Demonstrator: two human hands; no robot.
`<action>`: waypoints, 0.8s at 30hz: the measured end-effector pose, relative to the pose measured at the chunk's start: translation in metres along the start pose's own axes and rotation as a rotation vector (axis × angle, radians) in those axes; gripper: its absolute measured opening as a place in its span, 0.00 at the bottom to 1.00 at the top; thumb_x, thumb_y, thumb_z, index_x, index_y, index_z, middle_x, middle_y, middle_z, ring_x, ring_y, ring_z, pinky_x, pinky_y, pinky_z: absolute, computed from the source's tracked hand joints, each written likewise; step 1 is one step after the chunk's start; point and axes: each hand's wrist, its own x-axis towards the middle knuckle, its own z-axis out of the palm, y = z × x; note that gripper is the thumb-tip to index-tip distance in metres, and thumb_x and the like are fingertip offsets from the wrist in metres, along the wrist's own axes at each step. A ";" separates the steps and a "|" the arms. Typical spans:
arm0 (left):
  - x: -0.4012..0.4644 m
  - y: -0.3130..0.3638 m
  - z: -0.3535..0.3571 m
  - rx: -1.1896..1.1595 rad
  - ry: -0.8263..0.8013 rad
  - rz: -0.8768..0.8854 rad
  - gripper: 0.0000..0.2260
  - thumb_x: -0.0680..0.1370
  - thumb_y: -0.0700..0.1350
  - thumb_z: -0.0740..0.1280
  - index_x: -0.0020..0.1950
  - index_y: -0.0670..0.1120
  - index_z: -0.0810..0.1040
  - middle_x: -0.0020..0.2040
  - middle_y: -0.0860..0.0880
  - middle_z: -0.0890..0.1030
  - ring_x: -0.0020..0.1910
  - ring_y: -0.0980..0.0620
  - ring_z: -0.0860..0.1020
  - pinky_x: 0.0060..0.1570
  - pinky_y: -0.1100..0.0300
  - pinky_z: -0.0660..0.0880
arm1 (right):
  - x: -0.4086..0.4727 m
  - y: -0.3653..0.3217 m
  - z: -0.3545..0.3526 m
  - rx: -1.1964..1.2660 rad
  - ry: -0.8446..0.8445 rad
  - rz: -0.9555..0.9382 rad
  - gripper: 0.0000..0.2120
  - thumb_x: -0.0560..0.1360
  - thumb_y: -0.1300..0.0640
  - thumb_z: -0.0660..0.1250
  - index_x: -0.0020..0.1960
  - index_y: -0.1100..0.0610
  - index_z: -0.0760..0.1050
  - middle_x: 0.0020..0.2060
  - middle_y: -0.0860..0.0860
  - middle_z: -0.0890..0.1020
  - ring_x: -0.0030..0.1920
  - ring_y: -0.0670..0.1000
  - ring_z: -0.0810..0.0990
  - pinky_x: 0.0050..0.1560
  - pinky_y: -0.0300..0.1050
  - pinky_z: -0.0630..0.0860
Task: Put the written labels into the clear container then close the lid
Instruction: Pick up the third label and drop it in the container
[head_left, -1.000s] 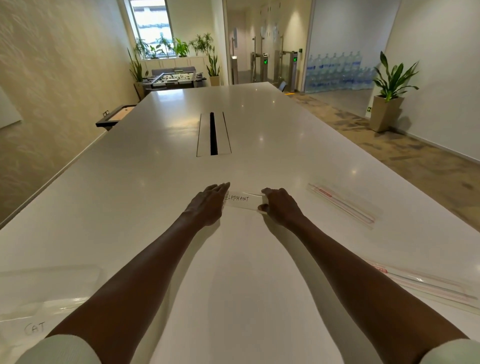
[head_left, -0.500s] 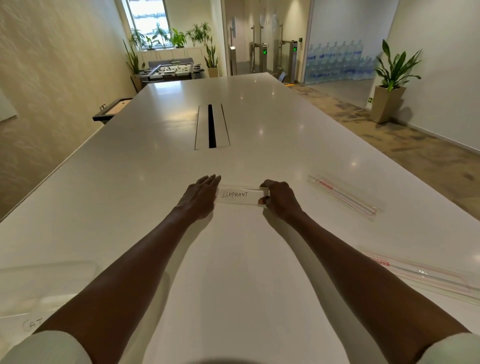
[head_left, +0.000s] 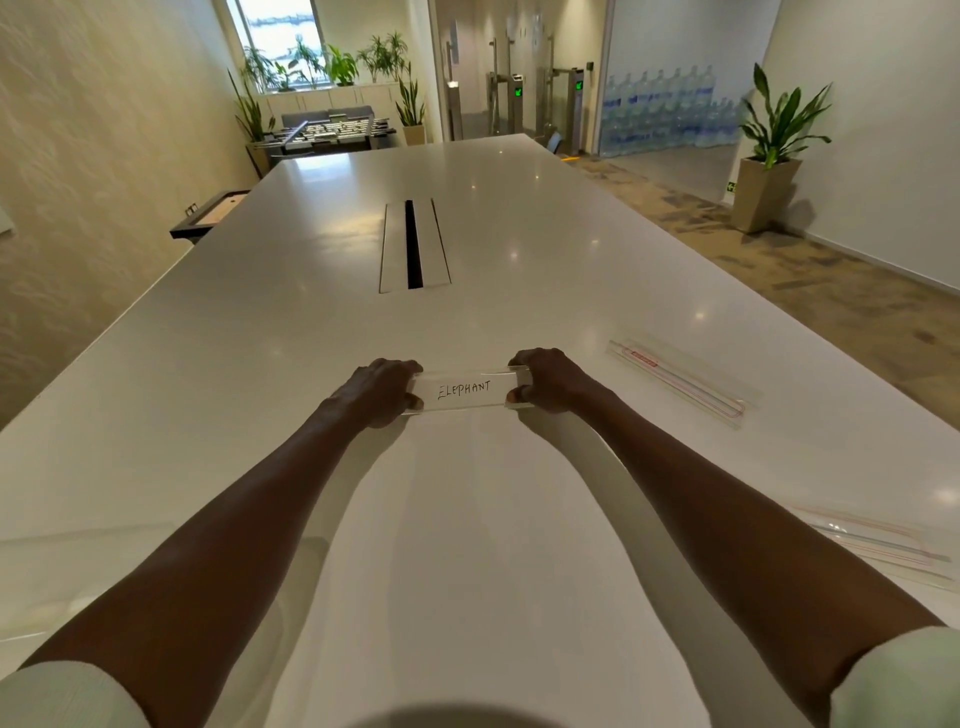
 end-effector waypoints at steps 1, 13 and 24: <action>-0.001 -0.001 0.000 -0.007 -0.001 -0.009 0.26 0.75 0.47 0.70 0.71 0.47 0.68 0.66 0.43 0.76 0.65 0.42 0.72 0.63 0.48 0.71 | 0.000 -0.001 0.000 -0.020 -0.012 -0.010 0.25 0.71 0.54 0.73 0.66 0.57 0.73 0.63 0.56 0.78 0.63 0.57 0.75 0.58 0.47 0.74; -0.017 -0.007 -0.016 -0.040 0.022 -0.008 0.20 0.70 0.47 0.74 0.61 0.48 0.79 0.58 0.42 0.80 0.56 0.42 0.77 0.56 0.49 0.76 | -0.001 -0.011 -0.003 -0.064 0.023 -0.004 0.20 0.66 0.58 0.76 0.57 0.53 0.81 0.55 0.55 0.82 0.55 0.57 0.79 0.53 0.47 0.74; -0.046 -0.009 -0.050 0.002 0.069 0.068 0.19 0.70 0.49 0.75 0.59 0.47 0.80 0.57 0.46 0.81 0.59 0.45 0.74 0.57 0.50 0.73 | -0.024 -0.035 -0.028 -0.072 0.032 -0.055 0.18 0.66 0.56 0.77 0.56 0.53 0.82 0.53 0.55 0.82 0.54 0.57 0.79 0.49 0.45 0.73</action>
